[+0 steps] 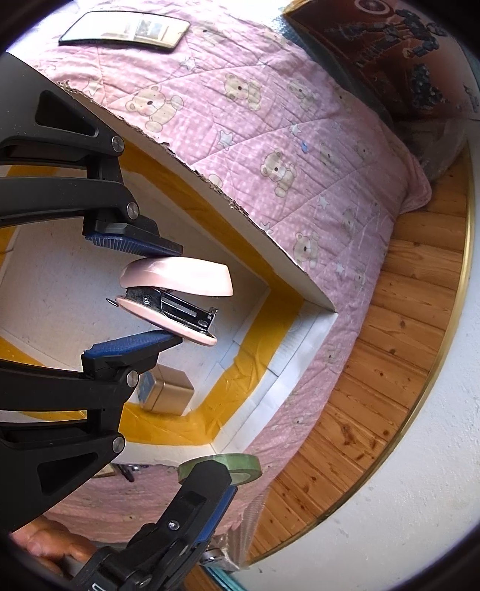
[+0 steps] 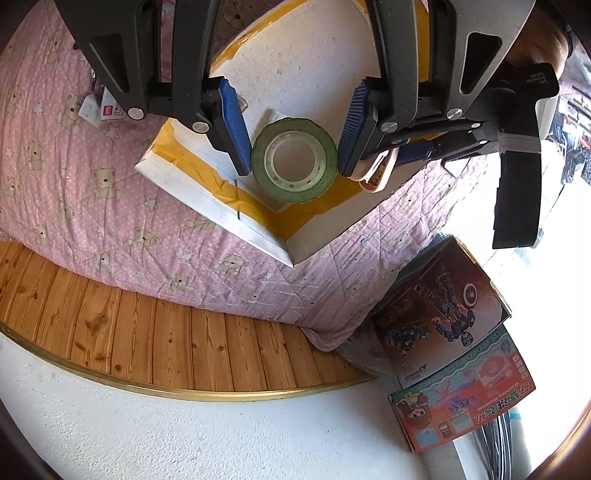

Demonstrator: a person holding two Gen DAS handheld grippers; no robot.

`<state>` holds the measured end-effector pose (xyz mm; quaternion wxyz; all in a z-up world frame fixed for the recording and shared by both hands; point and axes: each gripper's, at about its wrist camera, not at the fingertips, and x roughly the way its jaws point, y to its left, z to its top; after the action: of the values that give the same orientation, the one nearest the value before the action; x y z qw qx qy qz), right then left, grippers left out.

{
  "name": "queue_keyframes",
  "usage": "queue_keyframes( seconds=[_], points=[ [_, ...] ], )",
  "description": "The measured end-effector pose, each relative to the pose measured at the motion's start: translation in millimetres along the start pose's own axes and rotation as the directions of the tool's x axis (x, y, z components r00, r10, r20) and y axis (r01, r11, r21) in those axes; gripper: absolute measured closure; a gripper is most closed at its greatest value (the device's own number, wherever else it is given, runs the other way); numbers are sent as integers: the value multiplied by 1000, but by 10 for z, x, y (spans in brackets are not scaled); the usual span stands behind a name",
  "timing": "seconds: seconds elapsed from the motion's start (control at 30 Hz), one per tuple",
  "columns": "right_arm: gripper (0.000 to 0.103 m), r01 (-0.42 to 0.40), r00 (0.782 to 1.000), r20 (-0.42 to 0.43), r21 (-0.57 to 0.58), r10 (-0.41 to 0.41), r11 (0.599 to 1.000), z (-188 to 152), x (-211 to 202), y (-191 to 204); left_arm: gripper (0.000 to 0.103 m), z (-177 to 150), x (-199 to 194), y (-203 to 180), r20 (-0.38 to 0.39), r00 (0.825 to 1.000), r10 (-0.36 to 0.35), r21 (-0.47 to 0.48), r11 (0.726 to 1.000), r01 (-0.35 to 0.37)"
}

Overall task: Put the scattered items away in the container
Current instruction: 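Carry the stapler in left tool and tape roll in right tool over the box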

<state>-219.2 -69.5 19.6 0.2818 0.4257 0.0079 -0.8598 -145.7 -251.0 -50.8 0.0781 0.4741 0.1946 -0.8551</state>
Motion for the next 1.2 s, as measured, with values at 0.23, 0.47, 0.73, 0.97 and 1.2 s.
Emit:
queue_keyframes(
  seconds=[0.23,0.47,0.73,0.97,1.2],
  points=[
    [54,18,999,-44,-10,-18,1000,85,254,123,62,-60,24,64,-28,1000,2,6,1000,-1],
    [54,48,993,-104,11,-46,999,155,562,157,62,-113,46,114,-58,998,2,15,1000,-1],
    [54,90,987,-134,9,-88,996,282,820,246,62,-121,22,187,-61,998,10,9,1000,-10],
    [54,134,978,-163,6,-131,991,309,998,230,61,-137,42,182,-73,997,19,18,1000,-18],
    [54,162,971,-179,3,-159,987,297,1112,175,61,-141,54,211,-80,996,26,11,1000,-25]
  ],
)
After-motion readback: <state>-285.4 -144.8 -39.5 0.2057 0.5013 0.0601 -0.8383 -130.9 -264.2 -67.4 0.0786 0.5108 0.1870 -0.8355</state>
